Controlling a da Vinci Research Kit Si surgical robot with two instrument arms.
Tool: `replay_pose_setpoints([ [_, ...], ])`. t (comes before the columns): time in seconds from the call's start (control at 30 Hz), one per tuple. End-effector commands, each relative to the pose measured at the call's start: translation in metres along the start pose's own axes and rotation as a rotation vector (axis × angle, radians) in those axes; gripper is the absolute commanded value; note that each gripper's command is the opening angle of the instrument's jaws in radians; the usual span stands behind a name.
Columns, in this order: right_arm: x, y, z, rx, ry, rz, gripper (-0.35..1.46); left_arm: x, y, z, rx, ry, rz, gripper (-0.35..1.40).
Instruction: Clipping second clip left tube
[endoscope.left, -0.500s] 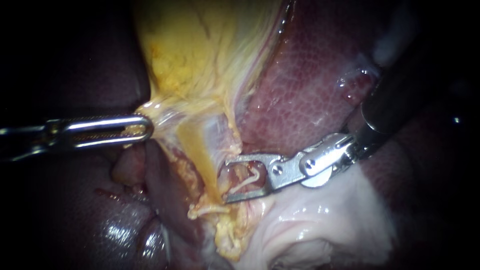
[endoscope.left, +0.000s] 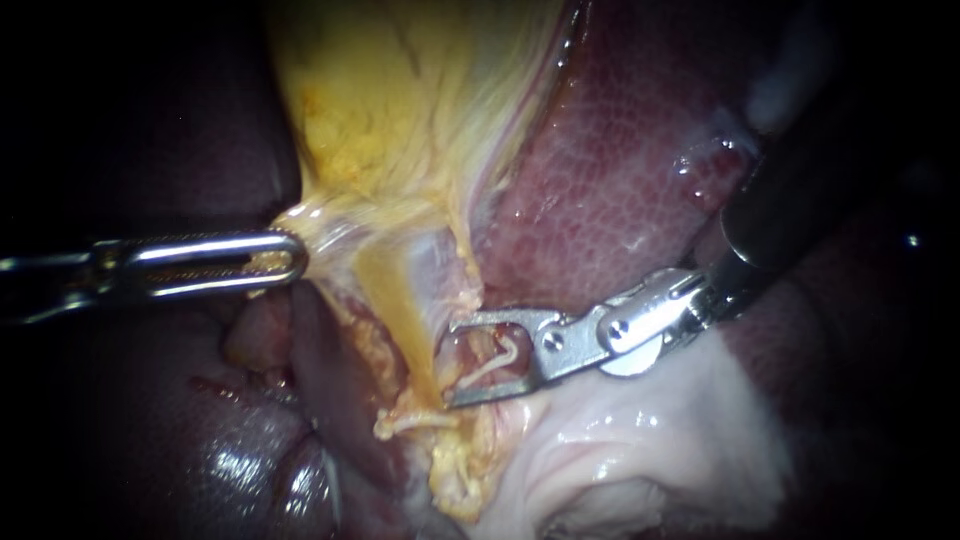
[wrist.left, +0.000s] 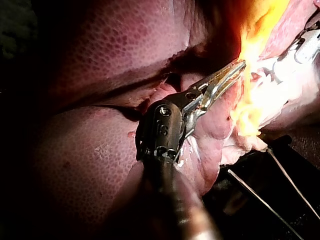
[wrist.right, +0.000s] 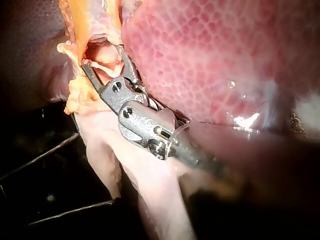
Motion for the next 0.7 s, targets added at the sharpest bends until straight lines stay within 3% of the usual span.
replay_pose_setpoints([
  [0.03, -0.0001, -0.0002, 0.0001, 0.003, 0.001, 0.0, 0.48, 0.0, 0.0, 0.0, 0.0, 0.0, 0.0, -0.35],
  [0.33, 0.0, -0.0003, -0.0003, 0.015, 0.005, 0.003, 0.49, 0.0, -0.0001, -0.0001, 0.0, 0.0, 0.0, -0.35],
  [0.47, 0.0009, -0.0004, -0.0019, 0.025, 0.021, 0.059, 0.53, 0.0, 0.0, -0.0002, 0.0, 0.0, 0.0, -0.35],
  [0.7, 0.0017, -0.0012, -0.0035, 0.1, 0.059, 0.161, 0.55, 0.0, -0.0001, -0.0001, 0.0, 0.0, 0.0, -0.35],
])
